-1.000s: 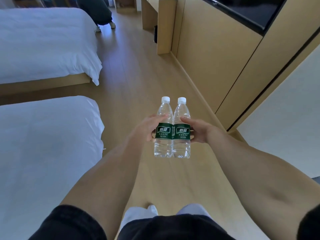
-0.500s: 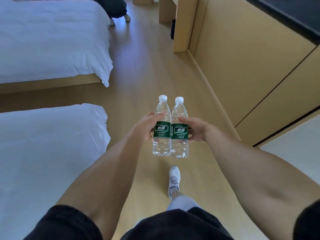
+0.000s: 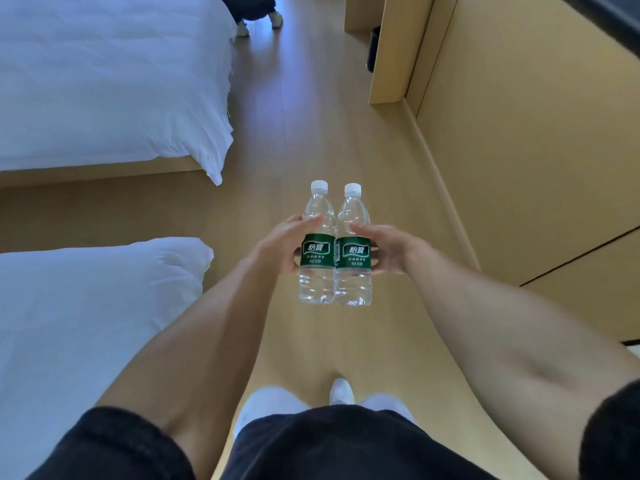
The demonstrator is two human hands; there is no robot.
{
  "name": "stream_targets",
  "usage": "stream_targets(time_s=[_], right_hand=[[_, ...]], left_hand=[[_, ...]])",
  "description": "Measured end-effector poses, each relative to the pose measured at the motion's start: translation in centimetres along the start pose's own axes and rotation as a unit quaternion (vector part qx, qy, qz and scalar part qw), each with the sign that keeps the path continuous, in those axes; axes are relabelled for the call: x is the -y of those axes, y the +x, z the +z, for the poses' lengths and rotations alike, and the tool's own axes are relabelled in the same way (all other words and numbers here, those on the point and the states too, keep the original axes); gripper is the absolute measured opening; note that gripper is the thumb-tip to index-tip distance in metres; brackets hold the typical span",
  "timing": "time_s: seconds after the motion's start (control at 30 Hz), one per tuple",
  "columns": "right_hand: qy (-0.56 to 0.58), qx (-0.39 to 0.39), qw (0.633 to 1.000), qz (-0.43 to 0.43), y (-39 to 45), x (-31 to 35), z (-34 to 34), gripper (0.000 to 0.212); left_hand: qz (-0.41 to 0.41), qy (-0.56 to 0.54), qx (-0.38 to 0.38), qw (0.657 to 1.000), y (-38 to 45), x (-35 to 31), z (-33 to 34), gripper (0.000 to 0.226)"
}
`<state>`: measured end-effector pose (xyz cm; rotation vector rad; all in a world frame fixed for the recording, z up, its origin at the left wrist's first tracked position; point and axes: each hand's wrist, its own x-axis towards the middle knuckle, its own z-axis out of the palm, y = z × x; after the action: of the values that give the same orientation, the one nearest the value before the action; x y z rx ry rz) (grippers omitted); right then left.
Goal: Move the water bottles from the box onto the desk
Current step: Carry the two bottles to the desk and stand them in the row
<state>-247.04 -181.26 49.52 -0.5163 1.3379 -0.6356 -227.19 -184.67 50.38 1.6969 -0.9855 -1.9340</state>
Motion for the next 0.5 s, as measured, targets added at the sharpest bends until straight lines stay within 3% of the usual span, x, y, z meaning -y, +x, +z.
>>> stream_targets(time_s=[0.33,0.5], right_hand=[[-0.015,-0.006,1.0,0.01,10.4,10.1,0.0,0.053],[-0.013,-0.033,0.999,0.002,17.4,16.6,0.9,0.049]], left_hand=[[-0.009,-0.014,0.012,1.0,10.9,-8.1,-3.5,0.041],[-0.002,-0.012,0.032,0.999,18.4,-14.4,-6.7,0.037]])
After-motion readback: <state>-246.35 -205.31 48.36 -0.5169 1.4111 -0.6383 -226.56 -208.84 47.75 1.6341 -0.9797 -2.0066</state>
